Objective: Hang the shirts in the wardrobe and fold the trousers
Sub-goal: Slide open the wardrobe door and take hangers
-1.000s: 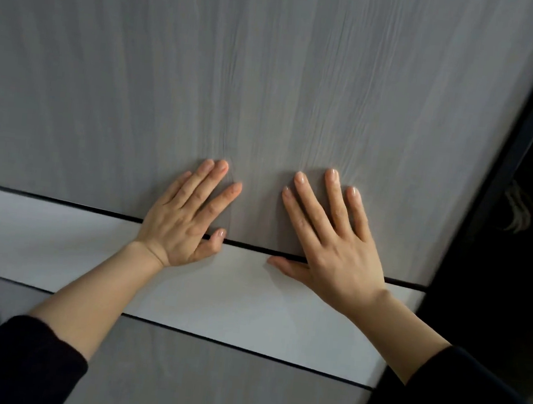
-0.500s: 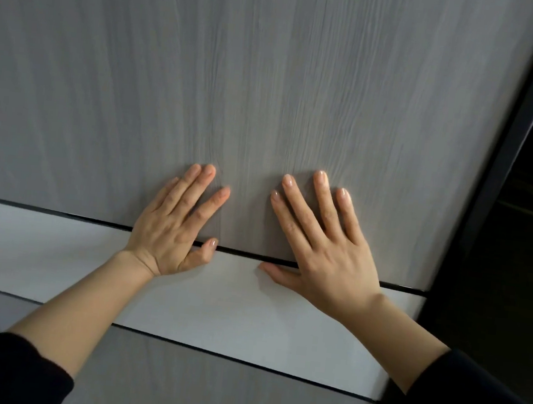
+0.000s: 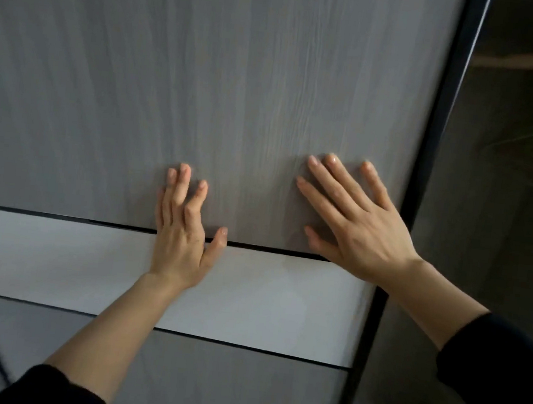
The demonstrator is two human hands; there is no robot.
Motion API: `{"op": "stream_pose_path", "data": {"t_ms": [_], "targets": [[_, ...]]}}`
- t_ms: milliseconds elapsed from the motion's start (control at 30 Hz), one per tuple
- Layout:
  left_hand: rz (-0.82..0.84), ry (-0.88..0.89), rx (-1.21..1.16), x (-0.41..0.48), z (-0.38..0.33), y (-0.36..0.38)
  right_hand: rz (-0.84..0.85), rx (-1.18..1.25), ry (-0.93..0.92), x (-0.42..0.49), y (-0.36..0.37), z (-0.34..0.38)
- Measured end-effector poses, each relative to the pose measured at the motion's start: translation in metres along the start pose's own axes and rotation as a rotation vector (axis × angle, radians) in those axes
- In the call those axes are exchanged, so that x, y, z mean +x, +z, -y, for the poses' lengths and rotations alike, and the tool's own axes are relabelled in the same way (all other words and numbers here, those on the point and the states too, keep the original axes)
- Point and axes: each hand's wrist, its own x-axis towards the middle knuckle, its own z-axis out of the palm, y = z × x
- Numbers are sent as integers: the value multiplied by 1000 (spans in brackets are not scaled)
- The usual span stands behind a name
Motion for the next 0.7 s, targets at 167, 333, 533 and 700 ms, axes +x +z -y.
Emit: {"op": "stream_pose_path", "data": {"t_ms": [167,333,533,700], "targets": [[-68,-357,-94,-9,-21,1,0,55,-38,36,12,42],[-47,-463,-122,-20,1,-1,5,135,-122,66,20,73],[-43,-484,-82,-26,51,-12,-110,53,-93,78,27,68],[-63,-569,-73,-27,70,-16,-150,129,-103,95,40,87]]}}
